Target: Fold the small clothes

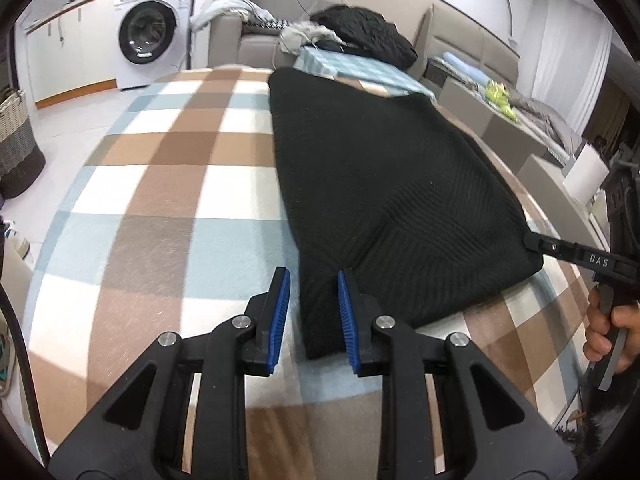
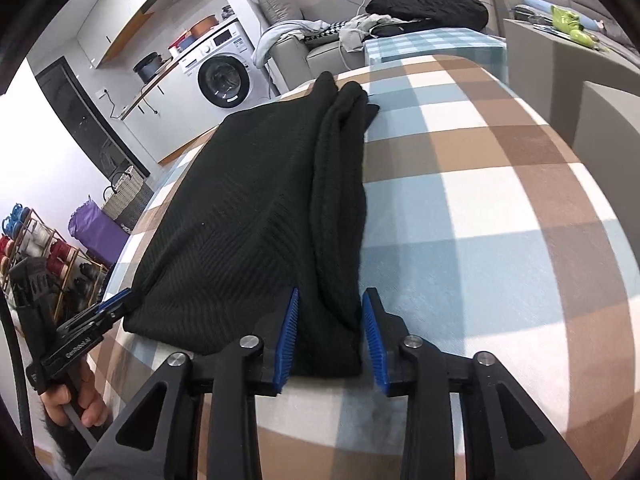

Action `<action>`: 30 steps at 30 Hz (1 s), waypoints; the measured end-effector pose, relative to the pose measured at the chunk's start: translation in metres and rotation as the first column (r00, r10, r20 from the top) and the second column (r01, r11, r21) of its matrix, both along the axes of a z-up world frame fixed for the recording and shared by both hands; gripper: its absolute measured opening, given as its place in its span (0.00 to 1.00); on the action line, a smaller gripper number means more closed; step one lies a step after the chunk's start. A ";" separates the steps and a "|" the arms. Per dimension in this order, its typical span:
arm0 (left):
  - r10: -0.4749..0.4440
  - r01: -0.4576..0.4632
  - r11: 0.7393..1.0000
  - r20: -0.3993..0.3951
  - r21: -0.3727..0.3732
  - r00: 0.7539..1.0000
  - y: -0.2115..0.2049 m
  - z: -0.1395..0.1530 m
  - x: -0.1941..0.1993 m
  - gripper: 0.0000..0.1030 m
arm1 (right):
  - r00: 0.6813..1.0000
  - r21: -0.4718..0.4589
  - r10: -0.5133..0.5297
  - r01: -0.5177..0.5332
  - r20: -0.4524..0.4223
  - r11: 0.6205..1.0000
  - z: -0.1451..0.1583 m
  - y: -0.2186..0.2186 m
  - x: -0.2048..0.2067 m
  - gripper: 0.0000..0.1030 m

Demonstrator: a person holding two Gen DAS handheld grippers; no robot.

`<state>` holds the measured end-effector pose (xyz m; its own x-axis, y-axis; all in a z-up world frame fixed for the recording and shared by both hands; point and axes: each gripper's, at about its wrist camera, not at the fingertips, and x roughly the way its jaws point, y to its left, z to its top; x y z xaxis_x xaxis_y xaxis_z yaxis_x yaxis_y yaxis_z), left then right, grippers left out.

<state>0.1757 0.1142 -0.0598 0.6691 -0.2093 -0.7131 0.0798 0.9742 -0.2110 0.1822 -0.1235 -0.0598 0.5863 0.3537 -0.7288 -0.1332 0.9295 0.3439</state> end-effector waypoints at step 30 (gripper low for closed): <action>0.019 -0.046 0.996 0.324 0.073 0.946 -0.022 0.027 -0.098 1.00 | 0.874 -0.036 0.111 -0.107 0.473 0.994 0.043 0.029 -0.121 1.00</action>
